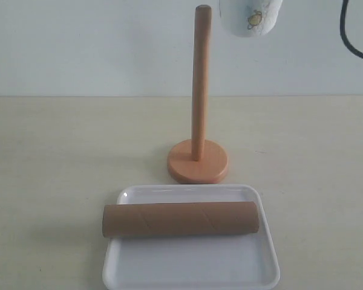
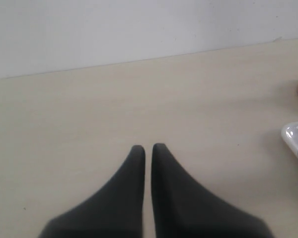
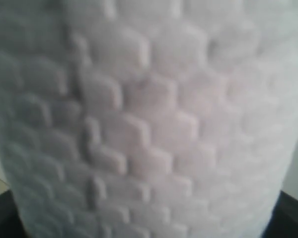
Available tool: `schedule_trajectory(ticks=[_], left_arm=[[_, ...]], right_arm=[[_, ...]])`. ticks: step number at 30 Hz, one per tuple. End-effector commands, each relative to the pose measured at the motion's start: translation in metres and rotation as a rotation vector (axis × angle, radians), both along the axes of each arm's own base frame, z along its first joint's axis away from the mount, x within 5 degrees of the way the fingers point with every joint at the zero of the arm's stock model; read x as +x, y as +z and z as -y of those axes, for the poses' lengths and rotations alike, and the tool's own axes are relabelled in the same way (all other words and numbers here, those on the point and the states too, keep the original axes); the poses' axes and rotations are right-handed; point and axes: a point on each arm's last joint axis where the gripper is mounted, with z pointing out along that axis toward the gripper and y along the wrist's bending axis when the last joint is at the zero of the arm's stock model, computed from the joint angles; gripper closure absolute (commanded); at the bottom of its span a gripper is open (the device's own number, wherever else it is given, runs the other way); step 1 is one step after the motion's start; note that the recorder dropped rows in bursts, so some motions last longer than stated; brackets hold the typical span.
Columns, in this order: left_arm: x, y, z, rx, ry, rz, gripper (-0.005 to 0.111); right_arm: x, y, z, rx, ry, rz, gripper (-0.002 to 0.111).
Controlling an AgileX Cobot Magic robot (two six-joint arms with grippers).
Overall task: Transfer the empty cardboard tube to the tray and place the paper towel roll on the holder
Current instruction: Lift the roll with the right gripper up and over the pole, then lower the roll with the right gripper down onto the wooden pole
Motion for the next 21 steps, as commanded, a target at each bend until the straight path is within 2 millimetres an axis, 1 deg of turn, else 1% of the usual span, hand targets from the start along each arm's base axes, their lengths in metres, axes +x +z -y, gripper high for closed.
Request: schedule_trajectory(ticks=[1, 3, 4, 5, 7, 12, 16, 18, 21], left_arm=[[0.000, 0.000, 0.000, -0.014, 0.002, 0.004, 0.103], [0.000, 0.000, 0.000, -0.014, 0.002, 0.004, 0.103], [0.000, 0.000, 0.000, -0.014, 0.002, 0.004, 0.103], [0.000, 0.000, 0.000, -0.014, 0.002, 0.004, 0.103], [0.000, 0.000, 0.000, -0.014, 0.002, 0.007, 0.103], [0.000, 0.000, 0.000, -0.014, 0.002, 0.007, 0.103], [0.000, 0.000, 0.000, -0.014, 0.002, 0.007, 0.103], [0.000, 0.000, 0.000, -0.014, 0.002, 0.007, 0.103], [0.000, 0.000, 0.000, -0.014, 0.002, 0.007, 0.103]], right_arm=[[-0.006, 0.033, -0.007, 0.001, -0.013, 0.101, 0.109], [-0.004, 0.051, -0.003, 0.078, -0.043, 0.084, 0.109], [-0.003, 0.056, -0.003, 0.095, -0.046, 0.084, 0.109], [-0.001, 0.058, -0.007, 0.120, -0.035, 0.065, 0.109], [0.007, 0.055, -0.018, 0.129, -0.022, 0.025, 0.109], [0.016, 0.044, -0.042, 0.091, -0.010, -0.049, 0.109], [0.022, 0.040, -0.054, 0.058, -0.030, -0.107, 0.109], [0.025, 0.037, -0.056, 0.057, -0.027, -0.111, 0.109], [0.031, 0.027, -0.058, 0.035, -0.051, -0.159, 0.109]])
